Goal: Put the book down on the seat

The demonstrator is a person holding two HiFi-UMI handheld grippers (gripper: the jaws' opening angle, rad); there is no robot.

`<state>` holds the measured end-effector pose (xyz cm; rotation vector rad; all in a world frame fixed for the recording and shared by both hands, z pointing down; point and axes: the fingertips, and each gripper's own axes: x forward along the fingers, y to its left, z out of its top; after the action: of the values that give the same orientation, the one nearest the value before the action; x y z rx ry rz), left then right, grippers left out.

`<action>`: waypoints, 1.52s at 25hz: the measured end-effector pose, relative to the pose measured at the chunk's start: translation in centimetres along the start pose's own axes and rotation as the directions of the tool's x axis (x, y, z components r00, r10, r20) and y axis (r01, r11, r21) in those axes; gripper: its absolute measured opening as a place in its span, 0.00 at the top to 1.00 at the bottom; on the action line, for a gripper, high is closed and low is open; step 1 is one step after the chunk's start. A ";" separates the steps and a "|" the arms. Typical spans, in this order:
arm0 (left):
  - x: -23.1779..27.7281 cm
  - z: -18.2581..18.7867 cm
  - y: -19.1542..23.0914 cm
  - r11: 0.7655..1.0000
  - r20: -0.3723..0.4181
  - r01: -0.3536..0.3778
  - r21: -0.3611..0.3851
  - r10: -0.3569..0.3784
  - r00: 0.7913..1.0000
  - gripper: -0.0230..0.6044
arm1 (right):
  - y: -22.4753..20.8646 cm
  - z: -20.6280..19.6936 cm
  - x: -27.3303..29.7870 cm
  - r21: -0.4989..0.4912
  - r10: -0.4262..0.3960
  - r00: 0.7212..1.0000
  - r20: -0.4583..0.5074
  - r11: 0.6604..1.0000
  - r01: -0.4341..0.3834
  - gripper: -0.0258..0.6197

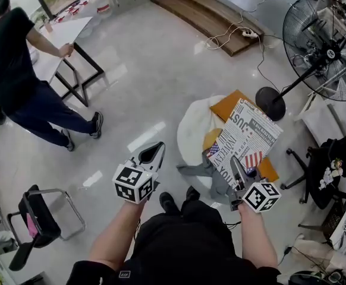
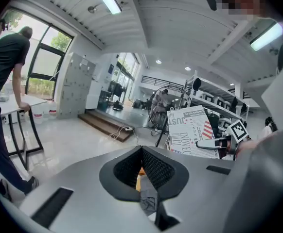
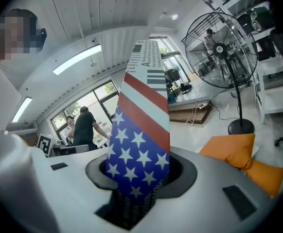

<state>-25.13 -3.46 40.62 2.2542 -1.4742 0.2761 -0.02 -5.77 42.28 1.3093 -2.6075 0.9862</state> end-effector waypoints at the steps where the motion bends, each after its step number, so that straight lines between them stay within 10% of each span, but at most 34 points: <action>1: 1.0 0.2 -0.2 1.000 -0.016 0.011 0.003 -0.011 1.000 0.96 | -1.1 0.0 0.3 0.017 -0.014 1.000 -0.001 1.000 0.014 0.69; 18: 23.1 -6.1 -7.0 0.977 -0.239 0.213 0.013 -0.204 0.949 0.96 | -17.9 -11.1 2.9 0.229 -0.125 0.963 -0.237 0.956 0.181 0.69; 38: 38.0 -22.3 1.9 0.966 -0.322 0.255 -0.035 -0.253 0.912 0.96 | -34.6 -26.9 22.2 0.423 -0.145 0.921 -0.363 0.855 0.301 0.69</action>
<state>-9.61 -25.18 75.69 2.2438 -1.0011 0.5424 5.45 -21.02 88.66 1.3556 -1.9831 1.6971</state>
